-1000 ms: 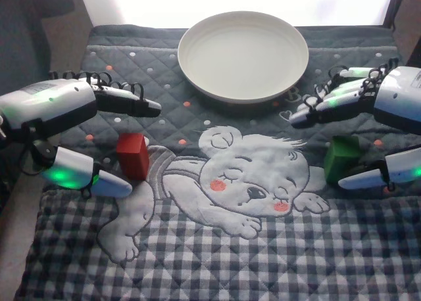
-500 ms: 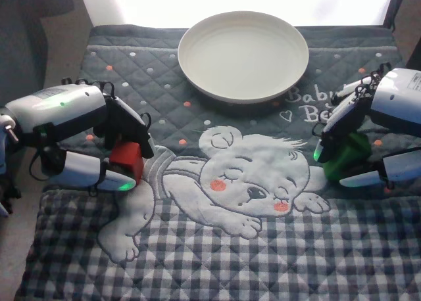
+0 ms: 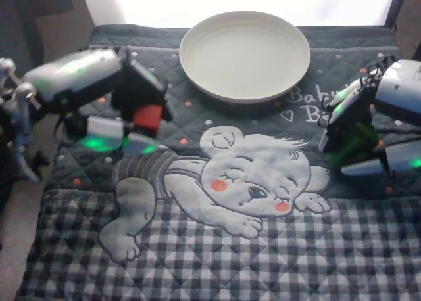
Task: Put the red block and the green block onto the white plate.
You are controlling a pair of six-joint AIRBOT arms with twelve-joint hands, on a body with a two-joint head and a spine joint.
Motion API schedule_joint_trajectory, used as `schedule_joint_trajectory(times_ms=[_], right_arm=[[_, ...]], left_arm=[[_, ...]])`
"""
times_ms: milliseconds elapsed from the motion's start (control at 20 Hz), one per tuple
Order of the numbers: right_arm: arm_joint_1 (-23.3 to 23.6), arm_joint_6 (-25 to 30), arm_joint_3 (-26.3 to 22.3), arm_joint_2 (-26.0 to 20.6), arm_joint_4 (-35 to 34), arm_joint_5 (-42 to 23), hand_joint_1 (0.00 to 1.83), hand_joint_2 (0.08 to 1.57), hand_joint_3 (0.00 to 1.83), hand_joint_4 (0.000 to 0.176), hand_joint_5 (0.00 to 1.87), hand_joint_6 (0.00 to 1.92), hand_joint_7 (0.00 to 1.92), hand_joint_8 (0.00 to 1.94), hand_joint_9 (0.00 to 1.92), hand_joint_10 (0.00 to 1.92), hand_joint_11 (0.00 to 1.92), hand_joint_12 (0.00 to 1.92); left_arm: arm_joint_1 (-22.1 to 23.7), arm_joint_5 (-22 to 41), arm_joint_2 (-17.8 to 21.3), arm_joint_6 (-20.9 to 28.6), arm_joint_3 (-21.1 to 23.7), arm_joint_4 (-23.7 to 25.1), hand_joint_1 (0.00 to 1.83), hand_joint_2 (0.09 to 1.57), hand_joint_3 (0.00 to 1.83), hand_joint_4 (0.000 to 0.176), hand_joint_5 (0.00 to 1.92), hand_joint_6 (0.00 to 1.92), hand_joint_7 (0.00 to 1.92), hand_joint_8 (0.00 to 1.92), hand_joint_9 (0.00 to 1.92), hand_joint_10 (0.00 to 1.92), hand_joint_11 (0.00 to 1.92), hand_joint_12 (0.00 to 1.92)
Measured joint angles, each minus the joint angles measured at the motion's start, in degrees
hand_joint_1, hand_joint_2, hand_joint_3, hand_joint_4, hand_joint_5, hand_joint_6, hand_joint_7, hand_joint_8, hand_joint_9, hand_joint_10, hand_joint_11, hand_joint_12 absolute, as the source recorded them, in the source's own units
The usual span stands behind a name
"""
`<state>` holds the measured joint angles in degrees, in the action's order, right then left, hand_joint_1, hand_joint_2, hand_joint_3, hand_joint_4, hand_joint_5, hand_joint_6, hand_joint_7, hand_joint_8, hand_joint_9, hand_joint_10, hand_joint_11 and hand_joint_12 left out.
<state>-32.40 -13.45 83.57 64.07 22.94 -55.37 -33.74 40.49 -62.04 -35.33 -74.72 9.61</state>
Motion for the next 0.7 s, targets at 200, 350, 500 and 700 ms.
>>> schedule_joint_trajectory(times_ms=[200,350,500,700], right_arm=[[9.9,-1.9,6.6,6.6,-2.9,-0.6,1.22,1.17,0.00,0.000,1.02,0.69,0.68,1.53,0.55,1.66,0.60,1.91],[14.3,-3.4,14.7,14.5,-5.3,3.6,1.22,1.16,0.00,0.000,0.88,1.10,0.87,1.34,0.86,1.92,0.94,1.92],[16.3,-3.4,19.7,18.0,-7.6,6.3,1.25,1.15,0.00,0.000,1.05,0.60,0.85,1.46,0.81,1.73,0.74,1.92],[17.0,-4.5,22.5,19.8,-7.0,11.5,0.93,1.01,0.00,0.000,0.55,0.27,0.41,0.78,0.33,1.10,0.21,1.68]], left_arm=[[5.5,2.1,-5.2,-0.7,-4.5,-0.6,1.29,1.03,0.00,0.000,1.22,0.37,1.18,0.83,1.07,0.78,0.73,1.36],[9.3,1.0,-12.4,-0.7,-12.5,-2.4,1.26,1.04,0.00,0.000,1.25,0.44,1.08,0.91,0.97,0.71,0.62,1.37],[10.7,-0.7,-15.9,-0.7,-16.3,-3.5,1.25,1.06,0.00,0.014,1.15,0.64,1.05,0.92,1.05,0.68,0.81,1.30],[12.9,-5.5,-20.5,-0.8,-21.8,-3.8,0.95,1.00,0.00,0.000,0.87,0.11,1.02,0.17,0.94,0.33,0.52,1.32]])
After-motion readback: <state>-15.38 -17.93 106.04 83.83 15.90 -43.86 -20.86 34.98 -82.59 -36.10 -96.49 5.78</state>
